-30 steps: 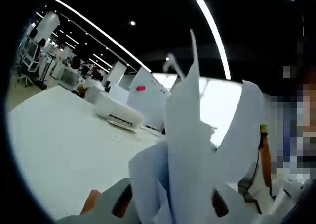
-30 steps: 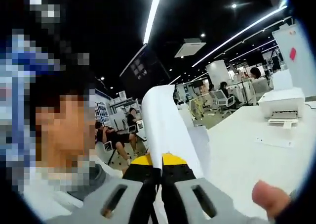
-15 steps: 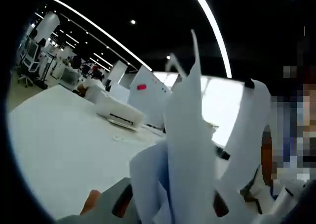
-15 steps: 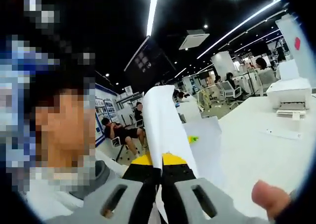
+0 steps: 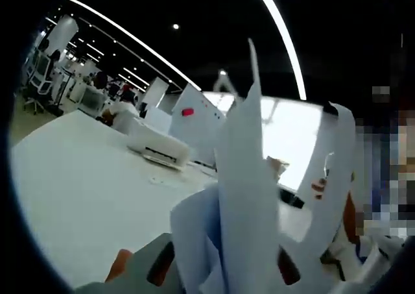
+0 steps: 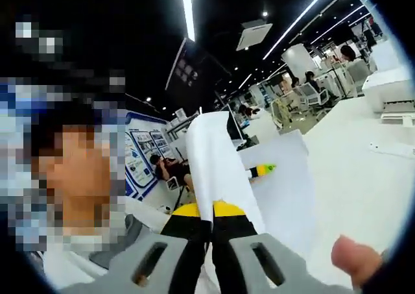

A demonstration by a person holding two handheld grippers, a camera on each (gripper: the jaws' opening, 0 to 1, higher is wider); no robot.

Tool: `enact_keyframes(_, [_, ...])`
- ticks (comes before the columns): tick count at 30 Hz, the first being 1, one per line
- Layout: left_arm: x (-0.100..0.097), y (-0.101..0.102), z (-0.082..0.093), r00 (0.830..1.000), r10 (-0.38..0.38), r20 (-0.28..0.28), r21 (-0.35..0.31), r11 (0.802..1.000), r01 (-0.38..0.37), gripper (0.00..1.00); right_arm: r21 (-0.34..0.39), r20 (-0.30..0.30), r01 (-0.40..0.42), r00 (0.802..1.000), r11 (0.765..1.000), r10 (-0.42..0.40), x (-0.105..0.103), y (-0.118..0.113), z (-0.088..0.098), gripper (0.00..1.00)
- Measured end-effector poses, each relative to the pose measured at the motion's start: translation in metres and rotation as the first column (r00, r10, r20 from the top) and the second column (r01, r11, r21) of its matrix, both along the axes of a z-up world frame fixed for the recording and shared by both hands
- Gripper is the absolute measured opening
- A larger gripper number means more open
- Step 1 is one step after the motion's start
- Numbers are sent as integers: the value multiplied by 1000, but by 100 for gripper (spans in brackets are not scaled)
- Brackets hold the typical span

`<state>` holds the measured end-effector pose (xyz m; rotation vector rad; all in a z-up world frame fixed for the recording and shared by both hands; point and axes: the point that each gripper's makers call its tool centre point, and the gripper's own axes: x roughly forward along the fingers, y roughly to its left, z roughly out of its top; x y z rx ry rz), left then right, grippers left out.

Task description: Organize the stack of printing papers by aligning and flattening the scattered papers on the table

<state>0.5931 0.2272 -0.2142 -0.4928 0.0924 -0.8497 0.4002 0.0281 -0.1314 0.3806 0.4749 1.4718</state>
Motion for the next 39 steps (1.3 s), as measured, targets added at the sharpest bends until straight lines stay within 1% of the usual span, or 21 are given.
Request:
enact_keyframes(2, [0,0,-1,1000,-1,-1,-1,1000,1,6,-4,-9,1,1000,1000,-2,1,-1,-2,0])
enact_keyframes(3, [1,1,-1,1000,-2,-4,0,1000,2,6,-6,-14,1,1000,1000,-1,-41,-14,22,0])
enact_keyframes(5, [2,2,-2,1000,-3,-5,3,1000,3,6,-11,-15,6,1000,1000,-6,-51,-17,27,0])
enact_keyframes(11, [0,0,1,1000,-14,4,-7,1000,14,6,-23,1,26,1000,999,-26,-47,-18,27,0])
enact_keyframes(15, [-1,-2,2,1000,-18,6,-12,1000,18,6,-24,-12,17,1000,1000,-18,-46,-14,24,0])
enact_keyframes(18, [-2,-2,3,1000,-18,8,-11,1000,18,6,-46,-14,25,1000,999,-26,-47,-17,22,0])
enact_keyframes(21, [-2,-2,4,1000,-19,10,-12,1000,19,6,-50,-18,36,999,998,-37,-45,-22,23,0])
enact_keyframes(23, [-2,-2,4,1000,-20,11,-13,1000,20,6,-56,-6,44,999,997,-44,-44,-23,23,0])
enact_keyframes(25, [-2,-2,7,1000,-20,14,-16,1000,20,6,-76,4,54,999,996,-54,-43,-23,19,0])
enact_keyframes(29, [-1,-1,8,1000,-17,15,-11,1000,17,6,-94,-11,50,999,994,-51,-44,-25,16,0])
enact_keyframes(32, [-2,-1,9,1000,-19,19,-10,1000,20,6,-123,5,54,999,991,-54,-47,-29,14,0])
enact_keyframes(36, [-3,-3,10,1000,-20,20,-8,1000,20,6,-133,5,53,999,990,-53,-48,-32,14,0])
enact_keyframes(39, [-4,-4,12,999,-26,25,-10,1000,26,6,-161,34,64,998,985,-60,-43,-33,8,0])
